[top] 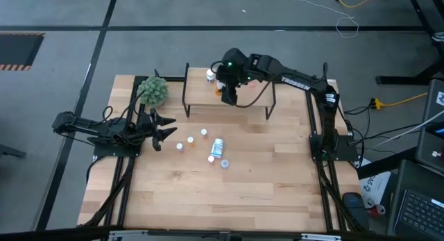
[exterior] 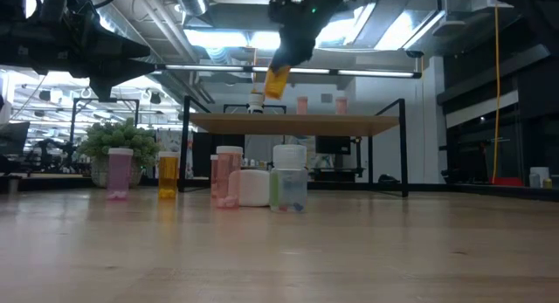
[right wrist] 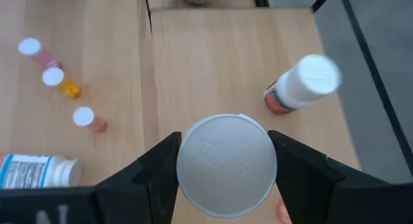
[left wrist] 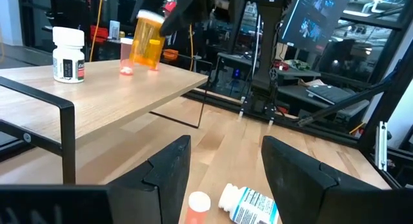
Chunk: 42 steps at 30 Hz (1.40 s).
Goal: Pick and place medicine bottles onto shelf by color
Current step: Put the large orange pill bottle on the shelf
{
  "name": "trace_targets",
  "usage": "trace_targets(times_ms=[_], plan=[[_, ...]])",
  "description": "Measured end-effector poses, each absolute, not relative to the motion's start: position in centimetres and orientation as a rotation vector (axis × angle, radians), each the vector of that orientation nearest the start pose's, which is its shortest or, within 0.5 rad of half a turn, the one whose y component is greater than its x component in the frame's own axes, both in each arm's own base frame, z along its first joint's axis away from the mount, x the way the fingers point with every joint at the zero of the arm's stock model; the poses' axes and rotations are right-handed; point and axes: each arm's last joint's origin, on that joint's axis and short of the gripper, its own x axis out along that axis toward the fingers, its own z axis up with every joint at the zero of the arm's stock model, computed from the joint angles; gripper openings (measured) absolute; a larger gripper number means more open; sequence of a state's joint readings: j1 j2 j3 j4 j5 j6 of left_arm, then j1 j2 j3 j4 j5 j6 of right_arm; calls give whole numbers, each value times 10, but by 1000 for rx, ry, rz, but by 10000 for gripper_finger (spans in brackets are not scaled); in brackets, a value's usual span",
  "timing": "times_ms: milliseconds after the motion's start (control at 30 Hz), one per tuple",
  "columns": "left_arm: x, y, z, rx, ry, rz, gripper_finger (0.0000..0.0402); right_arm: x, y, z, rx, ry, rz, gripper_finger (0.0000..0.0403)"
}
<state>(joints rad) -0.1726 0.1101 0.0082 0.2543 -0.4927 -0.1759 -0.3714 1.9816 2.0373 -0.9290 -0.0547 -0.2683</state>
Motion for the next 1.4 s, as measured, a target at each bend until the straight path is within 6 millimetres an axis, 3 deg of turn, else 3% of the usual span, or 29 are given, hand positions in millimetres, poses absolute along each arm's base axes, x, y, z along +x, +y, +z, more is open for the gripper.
trace_targets(times_ms=[300,900,1400], plan=[[100,-4,181,-221,-172,307,186,403,-156,327,-50,982,-174,218],[101,-4,180,-218,-157,308,186,396,-153,323,-29,1072,-160,219],[101,-4,180,-220,-158,307,186,395,-156,323,-81,1099,-251,269]])
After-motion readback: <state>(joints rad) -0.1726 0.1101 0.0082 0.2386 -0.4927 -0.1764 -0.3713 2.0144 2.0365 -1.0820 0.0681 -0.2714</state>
